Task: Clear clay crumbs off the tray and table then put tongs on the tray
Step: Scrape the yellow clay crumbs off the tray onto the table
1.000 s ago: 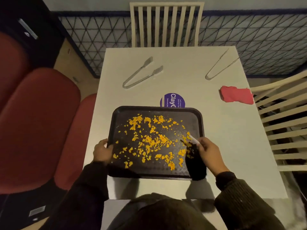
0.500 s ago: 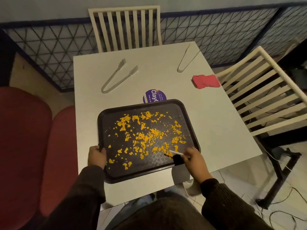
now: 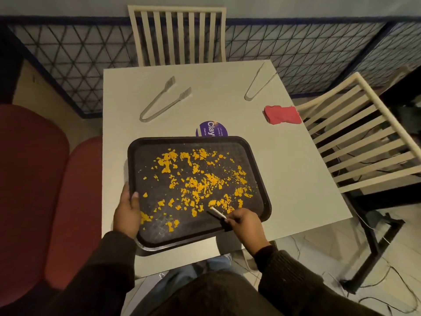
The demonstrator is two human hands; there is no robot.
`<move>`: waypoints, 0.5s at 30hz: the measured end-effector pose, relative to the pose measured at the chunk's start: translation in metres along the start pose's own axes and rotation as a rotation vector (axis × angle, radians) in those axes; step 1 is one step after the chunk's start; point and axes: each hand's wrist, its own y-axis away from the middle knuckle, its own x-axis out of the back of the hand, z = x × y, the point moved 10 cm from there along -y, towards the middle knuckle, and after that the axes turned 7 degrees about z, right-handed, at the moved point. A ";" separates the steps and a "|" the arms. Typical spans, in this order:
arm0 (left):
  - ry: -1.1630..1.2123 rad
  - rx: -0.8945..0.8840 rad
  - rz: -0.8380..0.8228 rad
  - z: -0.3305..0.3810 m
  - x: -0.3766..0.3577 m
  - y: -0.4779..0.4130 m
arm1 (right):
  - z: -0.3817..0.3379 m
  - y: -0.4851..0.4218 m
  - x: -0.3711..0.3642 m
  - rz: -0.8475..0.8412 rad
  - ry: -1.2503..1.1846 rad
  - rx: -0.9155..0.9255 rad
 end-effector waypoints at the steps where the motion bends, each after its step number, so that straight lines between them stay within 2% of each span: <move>1: 0.005 -0.011 0.001 0.002 0.001 0.002 | -0.008 0.001 -0.006 -0.020 0.023 0.035; 4: 0.083 -0.001 0.012 0.005 0.004 0.007 | -0.042 0.003 -0.015 -0.057 0.070 0.175; 8: 0.212 0.039 0.018 0.006 0.004 0.012 | -0.090 0.015 -0.046 -0.250 0.133 0.372; 13: 0.271 0.052 0.027 0.009 0.004 0.017 | -0.106 0.024 -0.089 -0.468 0.289 0.413; 15: 0.271 0.065 0.036 0.006 0.004 0.016 | -0.103 0.026 -0.091 -0.464 0.329 0.426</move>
